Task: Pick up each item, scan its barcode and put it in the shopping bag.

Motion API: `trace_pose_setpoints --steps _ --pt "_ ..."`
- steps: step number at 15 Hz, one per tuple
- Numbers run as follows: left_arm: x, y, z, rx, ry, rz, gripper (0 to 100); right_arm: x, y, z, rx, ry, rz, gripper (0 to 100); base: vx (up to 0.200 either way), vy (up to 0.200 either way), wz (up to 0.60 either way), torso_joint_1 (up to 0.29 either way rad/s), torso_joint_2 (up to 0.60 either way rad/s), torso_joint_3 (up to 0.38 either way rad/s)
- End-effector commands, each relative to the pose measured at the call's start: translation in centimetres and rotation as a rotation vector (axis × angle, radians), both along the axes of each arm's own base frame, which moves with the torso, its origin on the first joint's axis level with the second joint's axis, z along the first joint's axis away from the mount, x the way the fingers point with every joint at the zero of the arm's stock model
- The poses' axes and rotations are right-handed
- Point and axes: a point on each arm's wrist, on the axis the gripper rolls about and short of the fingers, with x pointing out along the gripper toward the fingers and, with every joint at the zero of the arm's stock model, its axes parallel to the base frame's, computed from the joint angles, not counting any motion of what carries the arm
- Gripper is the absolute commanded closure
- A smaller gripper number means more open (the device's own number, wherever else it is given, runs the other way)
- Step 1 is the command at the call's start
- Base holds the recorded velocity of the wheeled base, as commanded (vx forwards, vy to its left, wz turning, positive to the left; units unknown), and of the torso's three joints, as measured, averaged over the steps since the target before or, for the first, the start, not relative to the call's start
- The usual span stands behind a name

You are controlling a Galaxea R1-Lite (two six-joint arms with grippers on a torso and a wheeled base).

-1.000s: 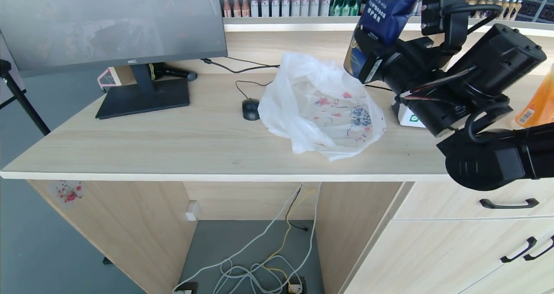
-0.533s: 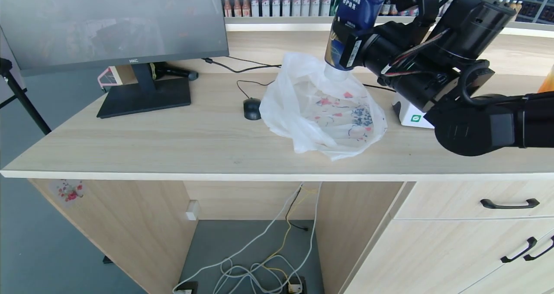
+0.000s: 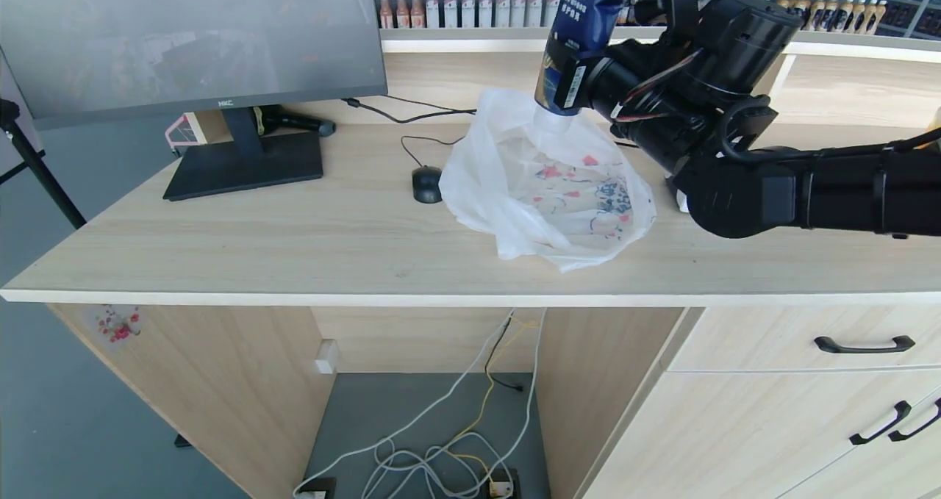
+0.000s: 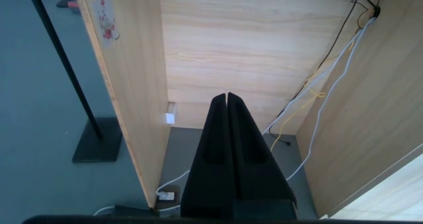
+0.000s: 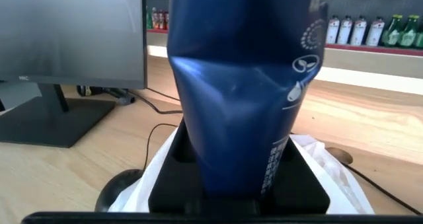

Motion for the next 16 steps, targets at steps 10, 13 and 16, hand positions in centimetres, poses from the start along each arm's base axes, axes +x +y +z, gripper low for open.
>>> trace_pose_setpoints --steps 10,13,16 --pt "0.0 0.0 0.0 0.000 0.000 0.000 100 4.9 2.3 -3.8 -0.027 0.086 0.005 100 0.000 0.000 0.00 0.000 0.00 0.000" --pt "0.0 0.0 0.0 0.000 0.000 0.000 100 5.4 2.6 -4.9 -0.035 0.104 0.006 100 0.000 0.000 0.00 0.000 0.00 0.000" --pt "0.0 0.0 0.0 0.000 0.000 0.000 100 5.9 2.9 -5.9 -0.039 0.112 0.006 100 0.000 0.000 0.00 0.000 0.00 0.000"
